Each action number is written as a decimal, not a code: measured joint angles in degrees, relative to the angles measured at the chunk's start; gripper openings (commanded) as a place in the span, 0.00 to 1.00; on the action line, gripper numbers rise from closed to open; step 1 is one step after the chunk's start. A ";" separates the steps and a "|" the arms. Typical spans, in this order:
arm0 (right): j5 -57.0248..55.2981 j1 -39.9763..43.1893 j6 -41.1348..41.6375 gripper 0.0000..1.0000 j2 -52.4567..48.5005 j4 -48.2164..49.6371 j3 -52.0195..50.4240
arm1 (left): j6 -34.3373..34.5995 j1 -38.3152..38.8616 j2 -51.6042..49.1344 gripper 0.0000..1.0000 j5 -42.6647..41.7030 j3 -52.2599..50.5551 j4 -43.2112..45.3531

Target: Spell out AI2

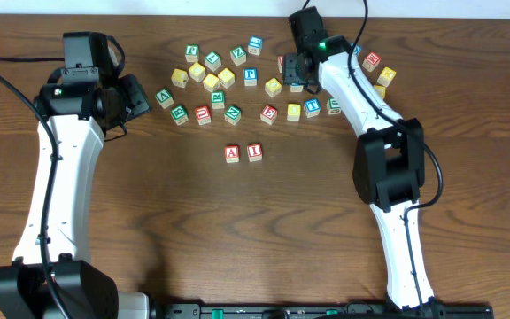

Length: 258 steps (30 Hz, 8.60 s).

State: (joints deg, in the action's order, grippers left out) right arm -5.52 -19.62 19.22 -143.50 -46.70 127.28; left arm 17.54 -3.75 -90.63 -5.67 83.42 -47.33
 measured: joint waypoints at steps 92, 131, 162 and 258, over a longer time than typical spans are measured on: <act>7.02 -12.61 2.75 0.24 11.10 -16.00 -20.61 | 0.00 0.00 0.00 0.50 1.33 0.00 0.00; 6.58 -12.61 6.64 0.18 11.13 -14.82 -20.61 | 0.00 0.00 0.00 0.51 1.33 0.00 0.00; 6.67 -12.61 10.16 0.27 11.10 -12.41 -20.52 | 0.00 0.00 0.00 0.50 1.33 0.00 0.00; 15.32 -5.53 1.05 0.32 21.51 -4.46 -35.89 | 0.00 6.64 0.00 0.50 1.55 -2.51 -0.17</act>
State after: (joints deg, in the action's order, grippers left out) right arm 9.80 -25.15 20.27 -121.99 -51.16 91.39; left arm 17.54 2.90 -90.63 -4.12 80.90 -47.51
